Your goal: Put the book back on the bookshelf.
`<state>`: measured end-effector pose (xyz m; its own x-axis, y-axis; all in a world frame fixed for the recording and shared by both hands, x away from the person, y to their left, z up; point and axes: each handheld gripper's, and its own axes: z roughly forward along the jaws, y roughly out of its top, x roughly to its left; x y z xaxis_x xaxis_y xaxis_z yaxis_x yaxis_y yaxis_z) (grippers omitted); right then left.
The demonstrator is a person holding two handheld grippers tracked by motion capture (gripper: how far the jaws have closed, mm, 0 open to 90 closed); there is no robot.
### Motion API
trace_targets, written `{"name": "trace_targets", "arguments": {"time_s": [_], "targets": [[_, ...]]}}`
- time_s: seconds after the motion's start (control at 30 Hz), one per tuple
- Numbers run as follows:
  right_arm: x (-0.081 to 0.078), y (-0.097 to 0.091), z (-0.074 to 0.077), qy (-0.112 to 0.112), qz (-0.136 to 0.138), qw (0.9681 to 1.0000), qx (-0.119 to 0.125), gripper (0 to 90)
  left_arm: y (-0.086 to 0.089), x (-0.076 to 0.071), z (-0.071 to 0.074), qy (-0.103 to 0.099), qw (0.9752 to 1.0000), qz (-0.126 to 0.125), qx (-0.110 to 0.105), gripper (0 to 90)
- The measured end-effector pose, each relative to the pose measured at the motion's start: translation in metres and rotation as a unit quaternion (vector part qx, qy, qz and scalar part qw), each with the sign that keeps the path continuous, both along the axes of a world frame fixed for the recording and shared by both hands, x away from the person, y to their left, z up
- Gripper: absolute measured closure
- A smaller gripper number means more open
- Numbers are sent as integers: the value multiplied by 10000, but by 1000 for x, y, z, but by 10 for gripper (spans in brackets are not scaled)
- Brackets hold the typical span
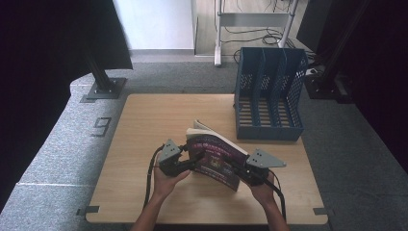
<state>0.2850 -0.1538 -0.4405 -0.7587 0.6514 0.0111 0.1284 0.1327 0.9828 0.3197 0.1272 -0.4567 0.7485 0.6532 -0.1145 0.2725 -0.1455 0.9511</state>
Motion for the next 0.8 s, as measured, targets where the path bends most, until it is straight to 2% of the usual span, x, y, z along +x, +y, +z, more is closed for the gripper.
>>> {"name": "trace_targets", "arguments": {"time_s": [0.4, 0.8], "targets": [[-2, 1, 0, 7, -31, 10000, 60, 814, 5, 1, -1, 42, 9998, 176, -50, 410], [-3, -2, 1, 80, -92, 9996, 265, 815, 4, 0, -2, 107, 9998, 139, 11, 412]]}}
